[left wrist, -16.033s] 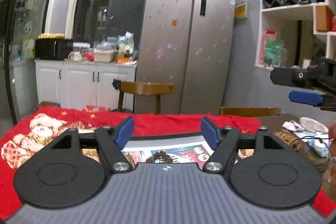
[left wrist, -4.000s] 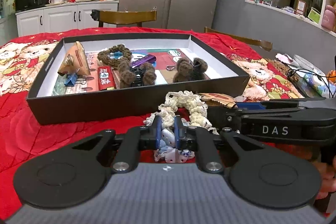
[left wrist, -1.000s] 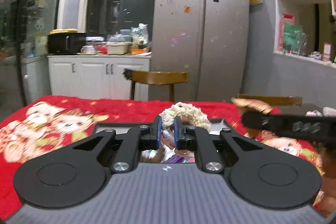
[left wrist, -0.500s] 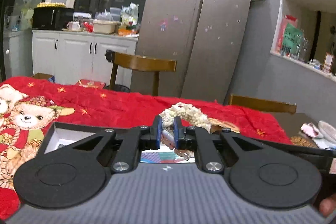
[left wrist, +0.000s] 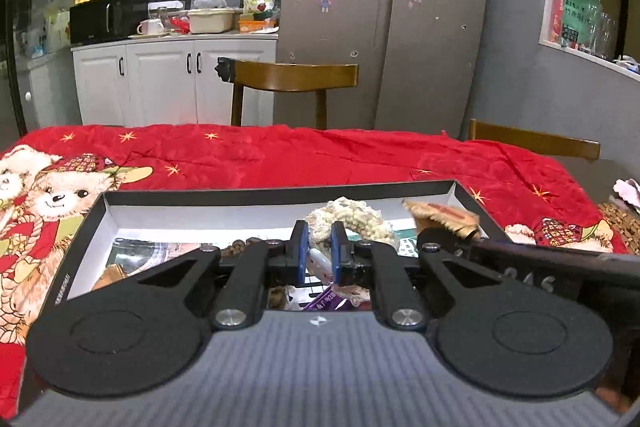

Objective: Organize objects
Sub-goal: 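Lower both grippers into the box and open them to release scrunchie and packet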

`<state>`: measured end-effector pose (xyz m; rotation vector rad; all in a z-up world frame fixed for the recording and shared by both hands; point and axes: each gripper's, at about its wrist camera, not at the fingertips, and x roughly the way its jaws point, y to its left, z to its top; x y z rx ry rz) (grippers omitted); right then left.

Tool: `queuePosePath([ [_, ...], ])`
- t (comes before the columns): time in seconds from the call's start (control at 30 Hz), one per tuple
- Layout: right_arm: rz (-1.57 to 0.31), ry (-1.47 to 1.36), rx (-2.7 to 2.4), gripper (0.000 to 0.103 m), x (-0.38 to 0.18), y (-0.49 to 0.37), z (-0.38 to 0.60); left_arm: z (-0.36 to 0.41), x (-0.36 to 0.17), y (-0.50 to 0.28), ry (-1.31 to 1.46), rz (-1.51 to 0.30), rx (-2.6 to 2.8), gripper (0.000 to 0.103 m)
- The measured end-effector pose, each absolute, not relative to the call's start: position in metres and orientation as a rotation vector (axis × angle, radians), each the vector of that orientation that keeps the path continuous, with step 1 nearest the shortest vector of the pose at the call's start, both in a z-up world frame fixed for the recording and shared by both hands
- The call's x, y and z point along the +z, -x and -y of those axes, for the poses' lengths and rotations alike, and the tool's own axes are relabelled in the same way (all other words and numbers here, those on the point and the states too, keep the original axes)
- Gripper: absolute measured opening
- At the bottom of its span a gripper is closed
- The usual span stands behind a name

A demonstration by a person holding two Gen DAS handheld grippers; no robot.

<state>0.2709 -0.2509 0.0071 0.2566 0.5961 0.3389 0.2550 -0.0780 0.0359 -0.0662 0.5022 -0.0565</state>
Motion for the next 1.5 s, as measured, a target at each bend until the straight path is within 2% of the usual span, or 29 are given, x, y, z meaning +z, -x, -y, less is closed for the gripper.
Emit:
queuePosePath([
  [0.3, -0.614, -0.248, 0.340, 0.039, 0.004, -0.270, 0.248, 0.074, 0.029, -0.266, 0.078, -0.609, 0.001, 0.014],
  [0.53, -0.633, -0.233, 0.355, 0.040, 0.000, -0.271, 0.247, 0.071, 0.026, -0.266, 0.083, -0.602, 0.015, 0.015],
  [0.6, -0.627, -0.234, 0.356, 0.044, 0.001, -0.270, 0.246, 0.073, 0.027, -0.264, 0.063, -0.593, 0.010, 0.015],
  [0.67, -0.614, -0.244, 0.357, 0.056, 0.002, -0.267, 0.247, 0.074, 0.029, -0.261, 0.047, -0.575, 0.009, 0.015],
  [0.73, -0.614, -0.252, 0.368, 0.063, 0.004, -0.266, 0.248, 0.071, 0.035, -0.258, 0.053, -0.566, 0.004, 0.016],
  [0.77, -0.608, -0.258, 0.374, 0.064, 0.007, -0.264, 0.248, 0.068, 0.039, -0.257, 0.064, -0.570, 0.001, 0.019],
  [0.83, -0.592, -0.268, 0.375, 0.071, 0.013, -0.262, 0.251, 0.060, 0.048, -0.253, 0.101, -0.576, -0.004, 0.032],
  [0.9, -0.572, -0.300, 0.373, 0.078, 0.022, -0.255, 0.256, 0.051, 0.059, -0.247, 0.136, -0.564, -0.008, 0.051],
  [0.93, -0.563, -0.322, 0.380, 0.080, 0.028, -0.250, 0.260, 0.047, 0.064, -0.242, 0.151, -0.554, -0.015, 0.054],
  [1.07, -0.523, -0.350, 0.404, 0.084, 0.053, -0.222, 0.273, 0.039, 0.092, -0.212, 0.142, -0.514, -0.051, 0.058],
  [1.23, -0.417, -0.358, 0.332, 0.093, 0.085, -0.162, 0.289, 0.035, 0.123, -0.145, 0.105, -0.390, -0.094, 0.072],
  [1.5, -0.355, -0.266, 0.339, 0.097, 0.092, -0.083, 0.286, 0.057, 0.134, -0.052, 0.001, -0.242, -0.103, 0.074],
])
